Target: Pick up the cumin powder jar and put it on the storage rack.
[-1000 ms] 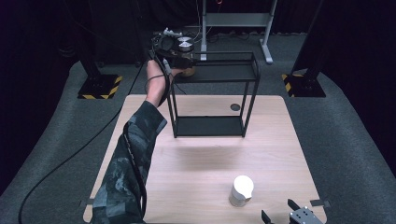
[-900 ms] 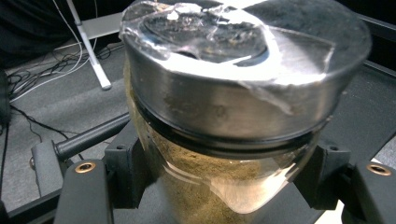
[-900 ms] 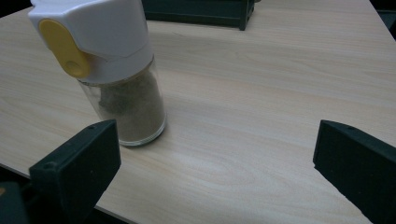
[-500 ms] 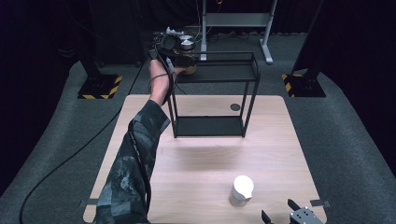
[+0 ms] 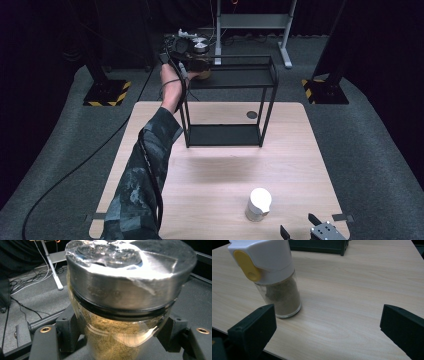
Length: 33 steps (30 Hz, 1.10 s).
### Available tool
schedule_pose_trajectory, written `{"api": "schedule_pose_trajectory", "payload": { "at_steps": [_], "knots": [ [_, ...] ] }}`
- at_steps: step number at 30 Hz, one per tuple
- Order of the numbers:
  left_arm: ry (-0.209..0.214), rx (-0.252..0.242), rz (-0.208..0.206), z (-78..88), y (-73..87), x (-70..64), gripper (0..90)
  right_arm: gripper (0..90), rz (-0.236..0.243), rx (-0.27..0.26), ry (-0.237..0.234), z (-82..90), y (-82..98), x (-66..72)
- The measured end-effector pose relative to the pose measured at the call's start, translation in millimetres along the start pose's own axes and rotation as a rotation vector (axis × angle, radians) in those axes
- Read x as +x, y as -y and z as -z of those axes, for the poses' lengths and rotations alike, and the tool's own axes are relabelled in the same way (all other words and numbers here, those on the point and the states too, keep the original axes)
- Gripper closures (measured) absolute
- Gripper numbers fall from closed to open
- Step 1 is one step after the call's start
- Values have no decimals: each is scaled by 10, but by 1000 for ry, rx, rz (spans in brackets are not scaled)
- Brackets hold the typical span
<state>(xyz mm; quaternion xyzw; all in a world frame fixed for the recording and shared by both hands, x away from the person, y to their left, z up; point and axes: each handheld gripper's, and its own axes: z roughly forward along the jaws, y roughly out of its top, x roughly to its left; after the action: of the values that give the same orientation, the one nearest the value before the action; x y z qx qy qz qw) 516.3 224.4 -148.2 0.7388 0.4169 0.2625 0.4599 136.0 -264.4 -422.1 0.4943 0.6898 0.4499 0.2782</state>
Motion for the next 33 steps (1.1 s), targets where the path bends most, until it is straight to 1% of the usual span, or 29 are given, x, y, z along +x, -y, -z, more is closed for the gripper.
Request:
{"api": "schedule_pose_trajectory", "payload": {
  "at_steps": [10,17,23,24,26,27,28,29,30,31,33],
  "knots": [
    [-1,5,-4,11,-9,-1,306,0,-2,1,-3,-1,-5,-1],
    [1,4,-2,18,-6,4,305,0,5,6,-2,-7,-13,9],
    [6,15,-8,31,-28,6,303,0,7,6,-4,-6,-13,8],
    [10,19,-9,33,-33,7,291,0,6,5,-4,-6,-13,6],
    [12,26,0,41,-49,-8,145,0,5,4,-5,-4,-11,4],
    [6,33,-4,53,-63,-33,72,0,5,3,-5,-1,-12,5],
    [-1,34,-9,79,-70,-65,22,0,6,0,-5,1,-10,4],
    [-13,30,-13,107,-69,-98,2,0,8,-1,-5,4,-11,6],
    [-18,33,-18,129,-77,-115,1,0,9,-1,-4,6,-12,8],
    [-28,37,-33,168,-87,-145,0,0,8,-1,-4,6,-13,9],
    [-51,32,-48,227,-76,-197,0,0,9,0,-4,2,-14,14]
  ]
}}
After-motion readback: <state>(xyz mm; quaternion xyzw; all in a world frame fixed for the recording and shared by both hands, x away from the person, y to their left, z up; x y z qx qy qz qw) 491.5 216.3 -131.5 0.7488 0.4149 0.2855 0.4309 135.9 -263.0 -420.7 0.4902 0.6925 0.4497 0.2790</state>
